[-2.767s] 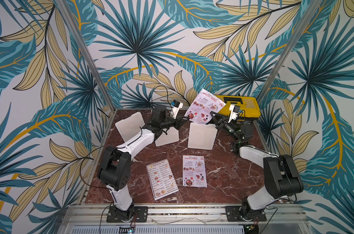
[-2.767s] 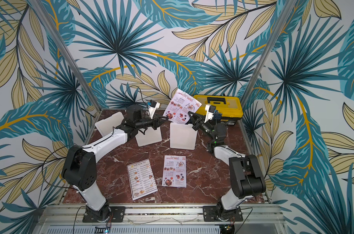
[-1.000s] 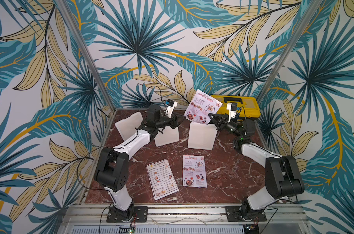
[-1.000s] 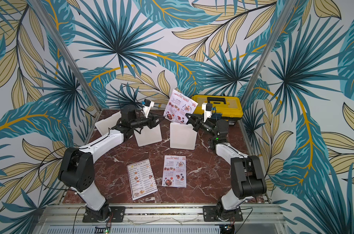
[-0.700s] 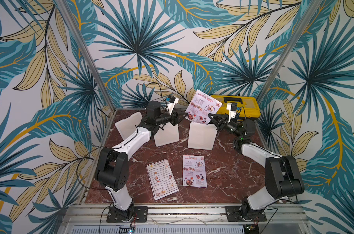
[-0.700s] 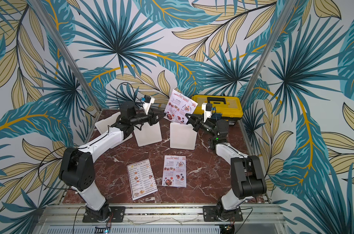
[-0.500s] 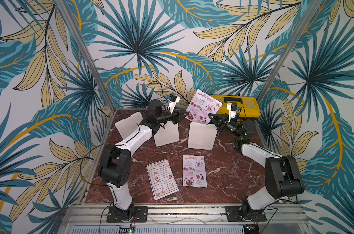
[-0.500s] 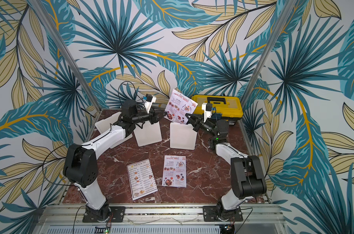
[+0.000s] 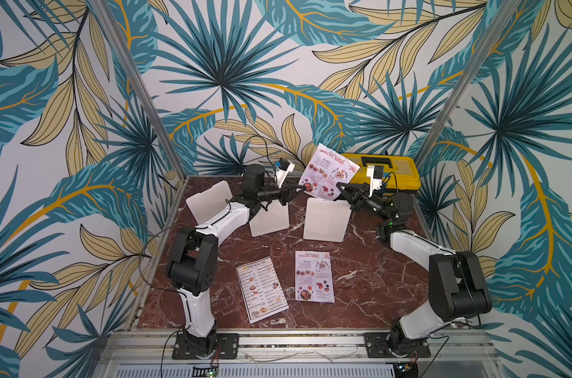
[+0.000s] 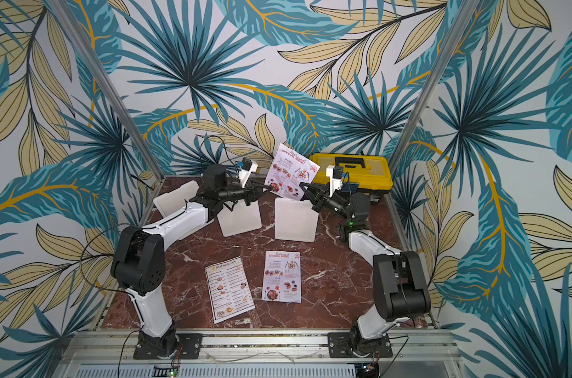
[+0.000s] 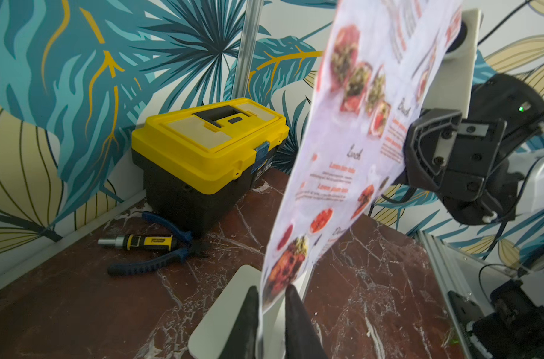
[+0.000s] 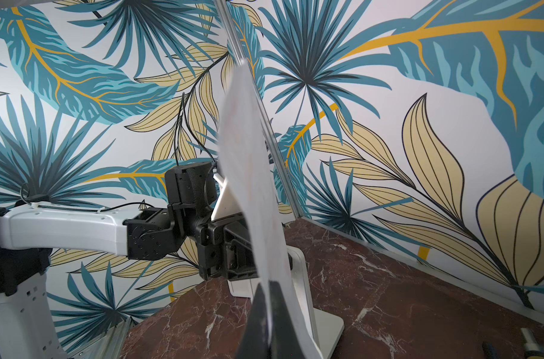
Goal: Insert the menus into the narrow rack
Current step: Insert the menu into the narrow rack.
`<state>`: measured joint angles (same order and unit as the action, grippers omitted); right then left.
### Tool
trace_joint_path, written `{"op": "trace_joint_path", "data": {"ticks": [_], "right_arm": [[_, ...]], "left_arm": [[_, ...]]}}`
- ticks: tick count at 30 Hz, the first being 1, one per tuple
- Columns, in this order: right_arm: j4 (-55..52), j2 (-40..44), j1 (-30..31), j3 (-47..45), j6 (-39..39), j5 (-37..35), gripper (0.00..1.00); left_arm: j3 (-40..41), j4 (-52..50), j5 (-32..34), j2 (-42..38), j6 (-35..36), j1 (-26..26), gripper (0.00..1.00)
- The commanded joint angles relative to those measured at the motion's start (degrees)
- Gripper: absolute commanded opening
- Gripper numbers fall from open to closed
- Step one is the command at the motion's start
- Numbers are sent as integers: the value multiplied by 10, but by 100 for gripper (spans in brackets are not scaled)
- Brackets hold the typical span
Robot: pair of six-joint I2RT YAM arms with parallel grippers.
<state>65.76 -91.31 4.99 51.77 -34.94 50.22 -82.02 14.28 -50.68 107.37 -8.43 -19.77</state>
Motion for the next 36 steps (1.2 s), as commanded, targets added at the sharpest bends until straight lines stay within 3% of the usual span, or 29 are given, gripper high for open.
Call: {"op": "trace_joint_path", "data": {"ticks": [1,4,20,36], "right_arm": [[15,-11,-4,12,-5,4,0],[12,-14,-4,13,-3,1,0],[-62,-5,-9,11,31,-57,0],[-91,31,-18,-3,8,-91,0]], "left_arm": [[-11,8,-11,-17,5,3,7],[-4,7,-8,-26,3,3,0],[16,7,0,-55,-14,3,0],[28,7,14,-66,-59,-3,0]]}}
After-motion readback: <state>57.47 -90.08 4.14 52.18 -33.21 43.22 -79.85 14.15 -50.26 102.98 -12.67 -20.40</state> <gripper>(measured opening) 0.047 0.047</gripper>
